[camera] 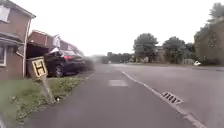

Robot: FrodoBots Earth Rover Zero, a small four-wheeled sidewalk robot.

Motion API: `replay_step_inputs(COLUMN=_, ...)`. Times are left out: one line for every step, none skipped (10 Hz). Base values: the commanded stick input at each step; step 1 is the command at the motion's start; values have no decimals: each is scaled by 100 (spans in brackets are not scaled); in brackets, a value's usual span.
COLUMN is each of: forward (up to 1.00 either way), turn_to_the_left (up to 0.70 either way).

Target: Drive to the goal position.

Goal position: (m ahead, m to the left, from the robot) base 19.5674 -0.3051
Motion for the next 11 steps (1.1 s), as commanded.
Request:
replay_step_inputs(forward=100, turn_to_the_left=0)
replay_step_inputs(forward=100, turn_to_the_left=0)
replay_step_inputs(forward=100, turn_to_the_left=0)
replay_step_inputs(forward=100, turn_to_the_left=0)
replay_step_inputs(forward=100, turn_to_the_left=0)
replay_step_inputs(forward=100, turn_to_the_left=0)
replay_step_inputs(forward=100, turn_to_the_left=0)
replay_step_inputs(forward=100, turn_to_the_left=0)
replay_step_inputs(forward=100, turn_to_the_left=0)
replay_step_inputs(forward=100, turn_to_the_left=0)
replay_step_inputs(forward=100, turn_to_the_left=0)
